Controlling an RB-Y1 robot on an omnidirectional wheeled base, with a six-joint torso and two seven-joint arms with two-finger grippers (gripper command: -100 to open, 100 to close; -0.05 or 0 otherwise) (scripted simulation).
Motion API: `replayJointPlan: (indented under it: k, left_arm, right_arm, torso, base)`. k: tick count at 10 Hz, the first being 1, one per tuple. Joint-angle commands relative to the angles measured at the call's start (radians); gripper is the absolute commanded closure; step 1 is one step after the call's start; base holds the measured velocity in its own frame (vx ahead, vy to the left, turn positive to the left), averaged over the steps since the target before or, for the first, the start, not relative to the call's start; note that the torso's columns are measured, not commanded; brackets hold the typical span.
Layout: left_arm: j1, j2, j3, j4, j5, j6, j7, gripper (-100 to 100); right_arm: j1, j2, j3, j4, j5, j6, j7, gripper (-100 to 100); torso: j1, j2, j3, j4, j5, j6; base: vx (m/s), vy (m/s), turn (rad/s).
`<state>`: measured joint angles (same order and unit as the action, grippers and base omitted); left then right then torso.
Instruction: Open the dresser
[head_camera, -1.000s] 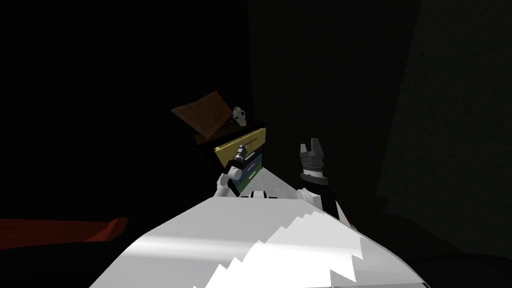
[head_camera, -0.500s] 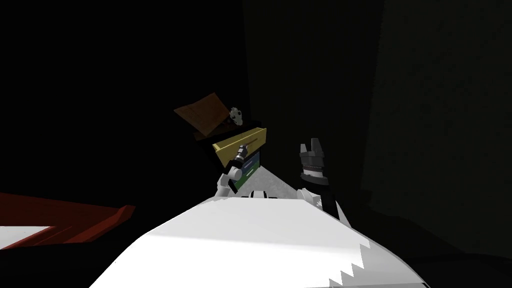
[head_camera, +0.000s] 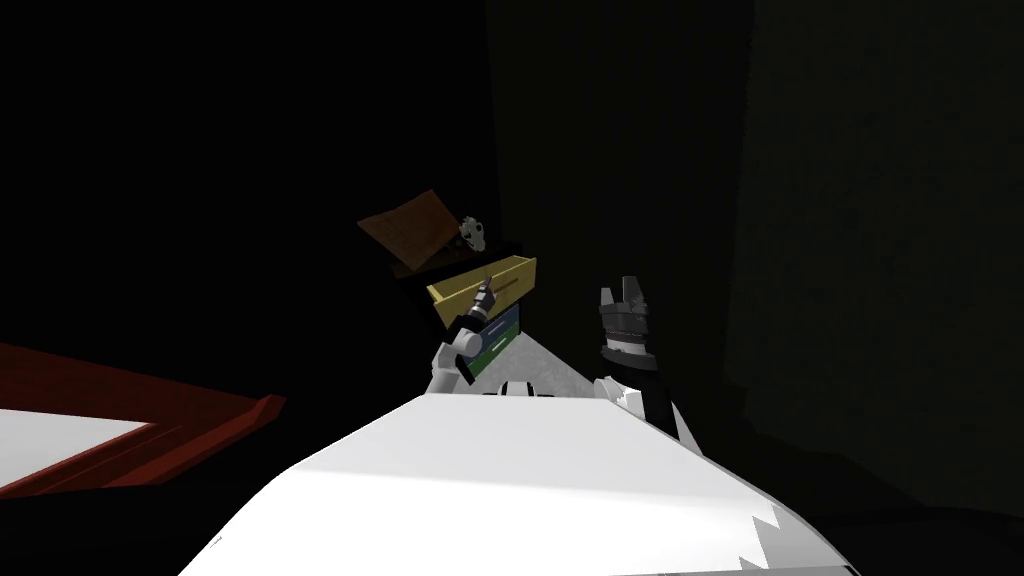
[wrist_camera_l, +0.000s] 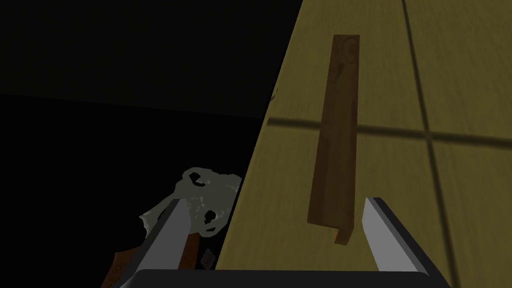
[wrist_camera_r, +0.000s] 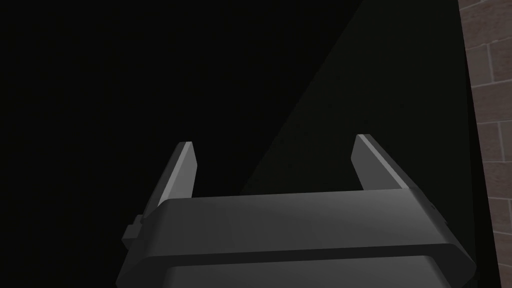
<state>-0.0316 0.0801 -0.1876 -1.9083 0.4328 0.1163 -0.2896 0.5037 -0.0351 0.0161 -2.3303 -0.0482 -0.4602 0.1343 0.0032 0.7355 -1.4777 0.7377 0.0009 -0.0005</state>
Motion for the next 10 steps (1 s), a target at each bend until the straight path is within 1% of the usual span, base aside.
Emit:
replayJointPlan:
  k: [1, 4, 5, 6, 10]
  left_arm:
    - [-0.006, -0.002, 0.012, -0.048, 0.012, 0.058, -0.004, -100]
    - [-0.018, -0.005, 0.028, -0.100, 0.026, 0.126, -0.007, -100]
    - [-0.006, 0.002, 0.026, -0.086, 0.025, 0.118, -0.005, -100]
    - [-0.004, 0.003, 0.027, -0.087, 0.026, 0.125, -0.005, 0]
    - [-0.001, 0.003, 0.026, -0.082, 0.026, 0.129, -0.005, 0]
  right_arm:
    - [0.000, 0.000, 0.000, 0.000, 0.000, 0.000, 0.000, 0]
    - [0.000, 0.000, 0.000, 0.000, 0.000, 0.000, 0.000, 0]
    - [0.000, 0.000, 0.000, 0.000, 0.000, 0.000, 0.000, 0]
    - [0.000, 0.000, 0.000, 0.000, 0.000, 0.000, 0.000, 0]
    - [0.000, 0.000, 0.000, 0.000, 0.000, 0.000, 0.000, 0]
  torso:
    - [-0.003, 0.003, 0.002, 0.001, -0.001, 0.000]
    - [-0.006, 0.007, 0.004, 0.005, -0.002, 0.001]
    - [-0.005, 0.009, 0.005, 0.007, -0.003, 0.001]
    - [-0.004, 0.009, 0.005, 0.005, -0.002, 0.002]
    - [-0.003, 0.004, 0.003, 0.002, -0.001, 0.000]
  base:
    - [0.017, -0.015, 0.062]
    - [0.008, -0.027, 0.062]
    - [0.011, -0.010, 0.019]
    - [0.000, 0.000, 0.000]
    - [0.000, 0.000, 0.000]
